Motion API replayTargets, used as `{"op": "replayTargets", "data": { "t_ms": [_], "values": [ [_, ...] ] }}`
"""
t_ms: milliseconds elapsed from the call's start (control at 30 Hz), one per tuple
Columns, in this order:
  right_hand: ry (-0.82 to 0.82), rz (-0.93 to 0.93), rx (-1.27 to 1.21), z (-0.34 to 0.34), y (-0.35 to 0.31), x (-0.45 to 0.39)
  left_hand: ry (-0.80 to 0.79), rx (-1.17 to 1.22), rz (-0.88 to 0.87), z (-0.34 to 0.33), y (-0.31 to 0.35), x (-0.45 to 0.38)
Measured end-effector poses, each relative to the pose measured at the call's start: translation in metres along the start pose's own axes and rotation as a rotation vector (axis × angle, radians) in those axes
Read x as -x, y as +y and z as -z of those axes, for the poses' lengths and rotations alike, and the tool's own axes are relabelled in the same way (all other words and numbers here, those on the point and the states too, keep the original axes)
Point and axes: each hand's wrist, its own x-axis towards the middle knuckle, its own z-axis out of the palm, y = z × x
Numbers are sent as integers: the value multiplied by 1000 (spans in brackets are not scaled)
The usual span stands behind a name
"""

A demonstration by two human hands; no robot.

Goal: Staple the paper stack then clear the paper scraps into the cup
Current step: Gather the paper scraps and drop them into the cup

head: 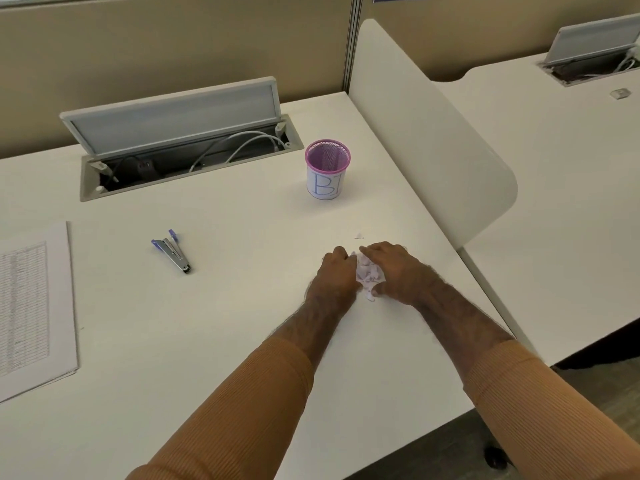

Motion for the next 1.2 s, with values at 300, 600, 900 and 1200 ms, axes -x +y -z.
{"op": "replayTargets", "data": {
  "t_ms": [300,600,900,1200],
  "values": [
    [185,-53,-8,-18,-16,-8,-21,15,26,16,-8,-10],
    [189,-96,-34,-22,-32,-15,-1,11,124,5,-11,-16],
    [78,-180,-50,-15,-36,-23,-2,56,205,15,3,-16],
    [383,-205,-454,0,-25,-21,70,108,225,31,-7,-16]
  ]
}}
